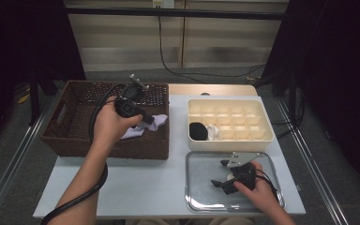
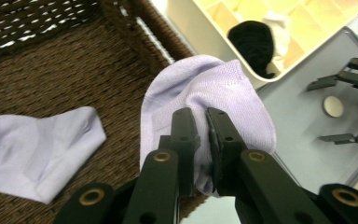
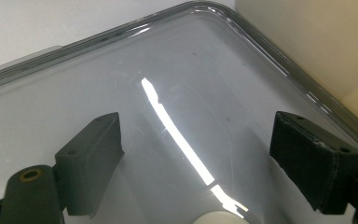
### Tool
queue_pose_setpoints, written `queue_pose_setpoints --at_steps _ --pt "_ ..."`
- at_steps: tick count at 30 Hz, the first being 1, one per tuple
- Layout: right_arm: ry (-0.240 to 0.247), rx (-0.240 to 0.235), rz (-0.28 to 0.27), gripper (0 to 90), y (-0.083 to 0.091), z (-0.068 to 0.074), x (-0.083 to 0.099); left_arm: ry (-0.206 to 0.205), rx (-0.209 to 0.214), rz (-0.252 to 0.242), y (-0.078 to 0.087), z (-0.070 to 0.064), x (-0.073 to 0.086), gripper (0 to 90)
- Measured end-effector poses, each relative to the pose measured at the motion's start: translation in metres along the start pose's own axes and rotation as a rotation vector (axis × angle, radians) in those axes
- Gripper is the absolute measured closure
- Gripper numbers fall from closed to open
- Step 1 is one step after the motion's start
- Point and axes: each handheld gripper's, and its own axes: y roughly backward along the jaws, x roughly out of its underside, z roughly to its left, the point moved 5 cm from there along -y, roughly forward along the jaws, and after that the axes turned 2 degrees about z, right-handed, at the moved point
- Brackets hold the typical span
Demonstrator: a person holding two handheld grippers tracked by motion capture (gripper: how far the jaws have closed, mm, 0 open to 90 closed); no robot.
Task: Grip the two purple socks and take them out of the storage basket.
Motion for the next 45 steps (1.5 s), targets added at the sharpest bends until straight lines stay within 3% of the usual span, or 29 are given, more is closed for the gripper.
queue_pose_setpoints --at_steps 1,2,6,8,22,30,36,37,38,41,45 --pt "0.0 0.0 0.0 16.5 0.0 0.0 0.0 -0.02 0.002 0.005 0.001 -0.002 0.0 81.9" --pt "0.0 0.0 0.0 16.5 0.0 0.0 0.0 -0.011 0.011 -0.004 0.001 -0.005 -0.001 81.9" --pt "0.0 0.0 0.0 16.5 0.0 0.0 0.0 -0.042 0.017 -0.003 0.0 -0.012 -0.002 81.9" --pt "0.0 0.0 0.0 16.5 0.0 0.0 0.0 -0.036 0.022 -0.006 -0.001 -0.014 -0.002 81.9" --pt "-0.001 0.0 0.001 16.5 0.0 0.0 0.0 -0.088 0.067 -0.03 -0.004 -0.039 -0.003 81.8" --pt "-0.002 0.001 0.001 16.5 0.0 0.0 0.0 -0.092 0.09 -0.018 -0.009 -0.05 0.001 81.6" --pt "-0.001 0.0 0.001 16.5 0.0 0.0 0.0 -0.122 0.114 -0.028 -0.007 -0.057 0.002 80.8" --pt "-0.001 0.0 0.0 16.5 0.0 0.0 0.0 -0.133 0.115 -0.032 -0.007 -0.057 0.001 78.9" --pt "-0.002 0.0 0.001 16.5 0.0 0.0 0.0 -0.123 0.119 -0.046 -0.007 -0.056 0.0 64.1" --pt "-0.002 0.001 0.0 16.5 0.0 0.0 0.0 -0.124 0.1 -0.077 -0.006 -0.053 -0.003 51.2" --pt "-0.001 0.001 0.0 16.5 0.0 0.0 0.0 -0.119 0.085 -0.082 -0.006 -0.047 -0.005 47.4"
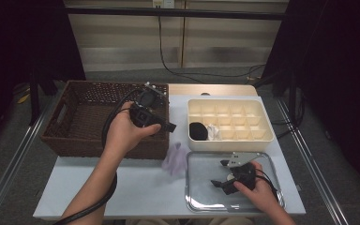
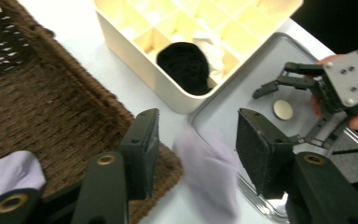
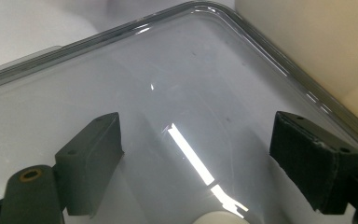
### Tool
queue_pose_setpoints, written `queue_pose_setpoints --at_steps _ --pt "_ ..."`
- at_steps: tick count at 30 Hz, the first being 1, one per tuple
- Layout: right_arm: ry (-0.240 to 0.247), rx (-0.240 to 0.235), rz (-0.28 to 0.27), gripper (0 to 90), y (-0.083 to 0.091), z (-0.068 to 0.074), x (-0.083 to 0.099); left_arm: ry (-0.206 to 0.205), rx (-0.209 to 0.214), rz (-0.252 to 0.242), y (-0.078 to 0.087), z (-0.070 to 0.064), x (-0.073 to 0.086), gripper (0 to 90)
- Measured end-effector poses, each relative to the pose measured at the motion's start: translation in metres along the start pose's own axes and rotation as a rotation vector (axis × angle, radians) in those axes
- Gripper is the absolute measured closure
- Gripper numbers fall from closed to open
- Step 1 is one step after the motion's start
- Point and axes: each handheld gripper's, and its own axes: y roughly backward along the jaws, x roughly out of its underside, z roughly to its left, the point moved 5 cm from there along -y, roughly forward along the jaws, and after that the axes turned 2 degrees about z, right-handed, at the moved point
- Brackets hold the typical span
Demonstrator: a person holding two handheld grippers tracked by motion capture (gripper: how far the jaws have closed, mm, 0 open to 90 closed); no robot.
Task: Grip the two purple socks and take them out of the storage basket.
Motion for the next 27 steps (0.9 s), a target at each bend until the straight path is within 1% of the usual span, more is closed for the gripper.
queue_pose_setpoints --at_steps 1,4,5,7,8,9,10,11,14,15,16,17,18,19,20,21,22,23,24,25,26,27 --pt "-0.001 0.0 0.0 16.5 0.0 0.0 0.0 0.008 -0.016 0.001 0.0 0.007 0.0 47.2" --pt "-0.001 0.0 0.0 16.5 0.0 0.0 0.0 0.038 -0.057 -0.012 -0.003 0.023 0.003 45.8" --pt "-0.001 0.0 0.0 16.5 0.0 0.0 0.0 0.058 -0.061 -0.014 -0.004 0.028 0.005 45.0" --pt "0.001 0.0 -0.001 16.5 0.0 0.0 0.0 0.082 -0.076 -0.018 -0.006 0.04 0.01 44.8" --pt "0.001 0.0 0.0 16.5 0.0 0.0 0.0 0.082 -0.076 -0.018 -0.006 0.04 0.01 44.7" --pt "-0.001 0.0 0.0 16.5 0.0 0.0 0.0 0.097 -0.1 -0.022 -0.008 0.052 0.015 44.5" --pt "-0.001 0.0 0.0 16.5 0.0 0.0 0.0 0.101 -0.105 -0.026 -0.009 0.057 0.017 44.1" --pt "-0.001 0.0 0.0 16.5 0.0 0.0 0.0 0.121 -0.107 -0.027 -0.01 0.062 0.019 43.4" --pt "-0.001 0.0 0.0 16.5 0.0 0.0 0.0 0.148 -0.125 -0.024 -0.013 0.077 0.025 42.8" --pt "-0.001 0.0 0.0 16.5 0.0 0.0 0.0 0.148 -0.125 -0.024 -0.013 0.077 0.025 42.6" --pt "-0.001 0.0 0.0 16.5 0.0 0.0 0.0 0.162 -0.141 -0.017 -0.015 0.087 0.027 41.9" --pt "-0.001 0.0 0.0 16.5 0.0 0.0 0.0 0.164 -0.147 -0.016 -0.016 0.092 0.028 41.6" --pt "-0.001 0.0 0.0 16.5 0.0 0.0 0.0 0.169 -0.154 -0.02 -0.016 0.097 0.029 41.6" --pt "-0.001 0.0 0.0 16.5 0.0 0.0 0.0 0.169 -0.154 -0.02 -0.016 0.097 0.029 41.6" --pt "-0.001 0.0 0.0 16.5 0.0 0.0 0.0 0.179 -0.163 -0.02 -0.018 0.104 0.03 41.6" --pt "-0.001 0.0 0.0 16.5 0.0 0.0 0.0 0.179 -0.163 -0.02 -0.018 0.104 0.03 41.2" --pt "-0.001 0.0 0.0 16.5 0.0 0.0 0.0 0.181 -0.167 -0.02 -0.019 0.108 0.031 41.2" --pt "-0.001 0.0 0.0 16.5 0.0 0.0 0.0 0.194 -0.166 -0.019 -0.021 0.115 0.032 40.0" --pt "-0.001 0.0 0.0 16.6 0.0 0.0 0.0 0.194 -0.166 -0.019 -0.021 0.115 0.032 39.0" --pt "0.0 0.0 0.0 16.5 0.0 0.0 0.0 0.199 -0.162 -0.014 -0.024 0.12 0.033 38.8" --pt "-0.001 0.0 0.0 16.5 0.0 0.0 0.0 0.199 -0.162 -0.014 -0.024 0.12 0.033 38.8" --pt "-0.001 0.0 0.0 16.5 0.0 0.0 0.0 0.207 -0.175 -0.007 -0.026 0.125 0.034 38.6"
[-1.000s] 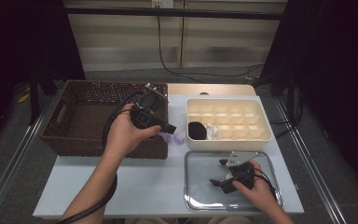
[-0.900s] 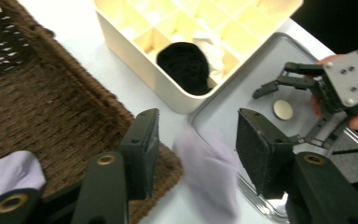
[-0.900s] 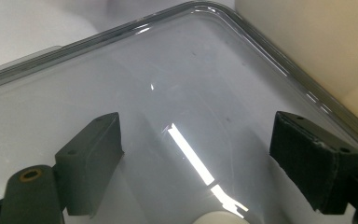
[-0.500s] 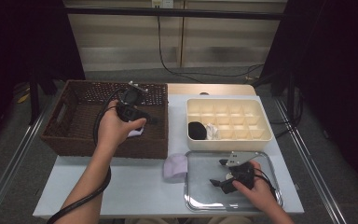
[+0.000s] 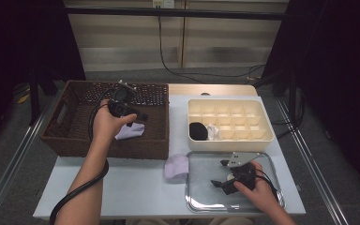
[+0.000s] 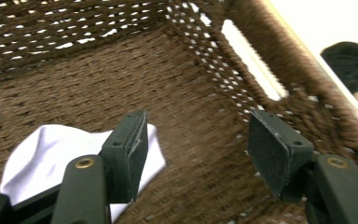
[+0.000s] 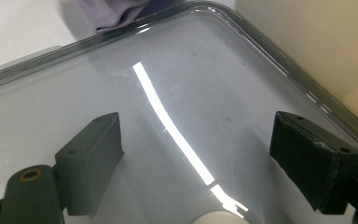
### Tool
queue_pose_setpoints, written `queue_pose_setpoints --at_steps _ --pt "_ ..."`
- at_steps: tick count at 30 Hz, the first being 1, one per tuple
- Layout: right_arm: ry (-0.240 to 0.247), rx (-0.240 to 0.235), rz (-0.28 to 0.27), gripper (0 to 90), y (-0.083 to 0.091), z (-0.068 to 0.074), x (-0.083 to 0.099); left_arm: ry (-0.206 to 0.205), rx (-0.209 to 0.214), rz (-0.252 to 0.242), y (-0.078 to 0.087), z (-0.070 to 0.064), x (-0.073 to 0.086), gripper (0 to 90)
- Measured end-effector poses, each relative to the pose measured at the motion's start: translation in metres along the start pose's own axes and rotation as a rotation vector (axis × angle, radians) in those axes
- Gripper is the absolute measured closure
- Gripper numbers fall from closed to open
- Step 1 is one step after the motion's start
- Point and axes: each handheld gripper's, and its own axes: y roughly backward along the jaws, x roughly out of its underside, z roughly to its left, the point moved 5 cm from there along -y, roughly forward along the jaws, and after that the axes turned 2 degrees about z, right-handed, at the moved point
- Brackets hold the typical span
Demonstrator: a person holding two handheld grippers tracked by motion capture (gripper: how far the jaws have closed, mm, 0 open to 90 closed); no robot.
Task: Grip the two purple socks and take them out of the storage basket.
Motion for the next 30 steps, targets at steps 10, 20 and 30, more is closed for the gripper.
queue_pose_setpoints --at_steps 10,20,30 --pt "0.002 0.0 -0.001 16.5 0.0 0.0 0.0 0.052 -0.052 0.01 -0.014 0.025 0.001 37.5" --pt "0.001 0.0 0.0 16.5 0.0 0.0 0.0 0.065 -0.08 0.034 -0.026 0.04 0.0 33.0" --pt "0.0 0.0 0.0 16.5 0.0 0.0 0.0 0.084 -0.1 0.039 -0.037 0.049 0.0 30.5"
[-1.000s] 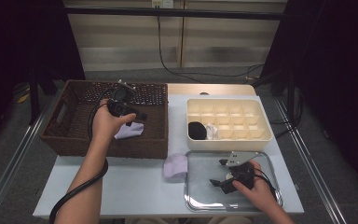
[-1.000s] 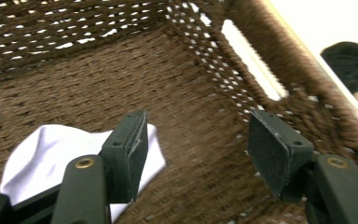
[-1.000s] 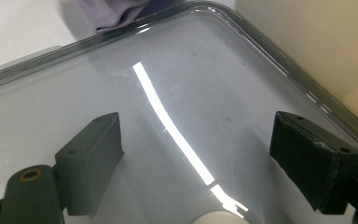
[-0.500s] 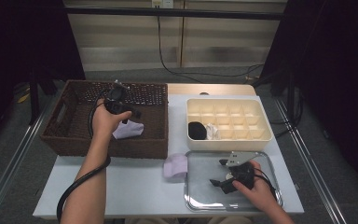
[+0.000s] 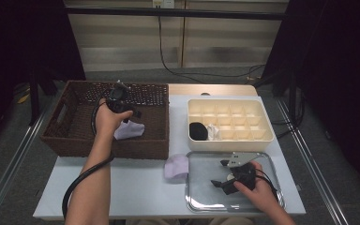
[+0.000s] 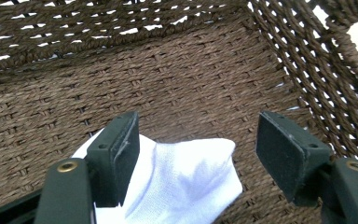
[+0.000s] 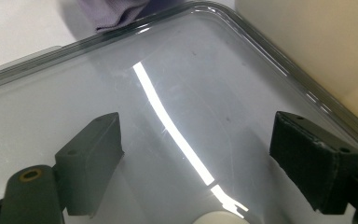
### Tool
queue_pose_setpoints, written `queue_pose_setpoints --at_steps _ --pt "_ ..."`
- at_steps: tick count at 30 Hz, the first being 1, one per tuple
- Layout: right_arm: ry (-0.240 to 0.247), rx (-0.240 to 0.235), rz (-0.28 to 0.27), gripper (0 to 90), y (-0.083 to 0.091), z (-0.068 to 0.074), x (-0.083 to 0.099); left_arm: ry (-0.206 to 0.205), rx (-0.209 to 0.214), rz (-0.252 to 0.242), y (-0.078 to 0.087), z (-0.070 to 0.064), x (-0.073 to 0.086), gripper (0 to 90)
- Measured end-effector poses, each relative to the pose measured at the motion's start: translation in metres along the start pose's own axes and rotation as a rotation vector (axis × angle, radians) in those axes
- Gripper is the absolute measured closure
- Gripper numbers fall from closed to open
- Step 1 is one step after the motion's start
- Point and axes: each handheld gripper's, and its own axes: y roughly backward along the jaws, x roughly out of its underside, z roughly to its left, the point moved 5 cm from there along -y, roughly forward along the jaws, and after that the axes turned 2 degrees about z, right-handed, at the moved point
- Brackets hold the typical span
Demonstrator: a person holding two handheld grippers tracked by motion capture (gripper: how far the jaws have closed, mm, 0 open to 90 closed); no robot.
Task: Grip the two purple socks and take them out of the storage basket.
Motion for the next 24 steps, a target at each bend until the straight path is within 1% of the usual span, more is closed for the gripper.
queue_pose_setpoints --at_steps 2,3,5,6,7,8,10,11,12,16,17,19,21,22,23,24 --pt "0.0 0.0 0.0 16.5 0.0 0.0 0.0 -0.012 -0.014 0.0 -0.003 0.002 0.001 29.7" --pt "0.0 0.0 0.0 16.5 0.0 0.0 0.0 -0.006 -0.02 -0.004 -0.005 0.004 0.001 29.2" --pt "0.0 0.0 0.0 16.5 0.0 0.0 0.0 -0.004 -0.022 0.016 -0.009 0.008 0.004 28.4" --pt "0.0 0.0 0.0 16.5 0.0 0.0 0.0 -0.004 -0.022 0.016 -0.009 0.008 0.004 28.1" --pt "0.0 0.0 0.0 16.5 0.0 0.0 0.0 0.016 -0.018 0.013 -0.011 0.008 0.005 28.1" --pt "-0.002 0.0 -0.001 16.5 0.0 0.0 0.0 0.027 -0.013 0.016 -0.015 0.011 0.007 28.0" --pt "0.001 0.0 0.0 16.5 0.0 0.0 0.0 0.045 -0.018 0.019 -0.019 0.012 0.01 27.8" --pt "0.001 -0.001 0.0 16.5 0.0 0.0 0.0 0.036 -0.018 0.024 -0.021 0.013 0.011 27.8" --pt "0.001 -0.001 0.0 16.5 0.0 0.0 0.0 0.036 -0.018 0.024 -0.021 0.013 0.011 27.8" --pt "0.001 -0.001 -0.001 16.5 0.0 0.0 0.0 0.068 -0.026 0.047 -0.029 0.016 0.019 27.3" --pt "0.0 -0.001 0.0 16.5 0.0 0.0 0.0 0.067 -0.033 0.054 -0.03 0.018 0.021 26.7" --pt "0.001 -0.001 0.0 16.5 0.0 0.0 0.0 0.086 -0.041 0.058 -0.033 0.02 0.023 26.2" --pt "0.001 -0.001 0.0 16.5 0.0 0.0 0.0 0.087 -0.044 0.065 -0.034 0.021 0.025 25.3" --pt "0.001 -0.001 -0.001 16.5 0.0 0.0 0.0 0.087 -0.053 0.07 -0.036 0.021 0.026 25.3" --pt "0.001 0.0 -0.001 16.5 0.0 0.0 0.0 0.092 -0.057 0.083 -0.038 0.022 0.028 24.8" --pt "0.001 0.0 -0.001 16.5 0.0 0.0 0.0 0.088 -0.058 0.09 -0.039 0.022 0.029 24.5"
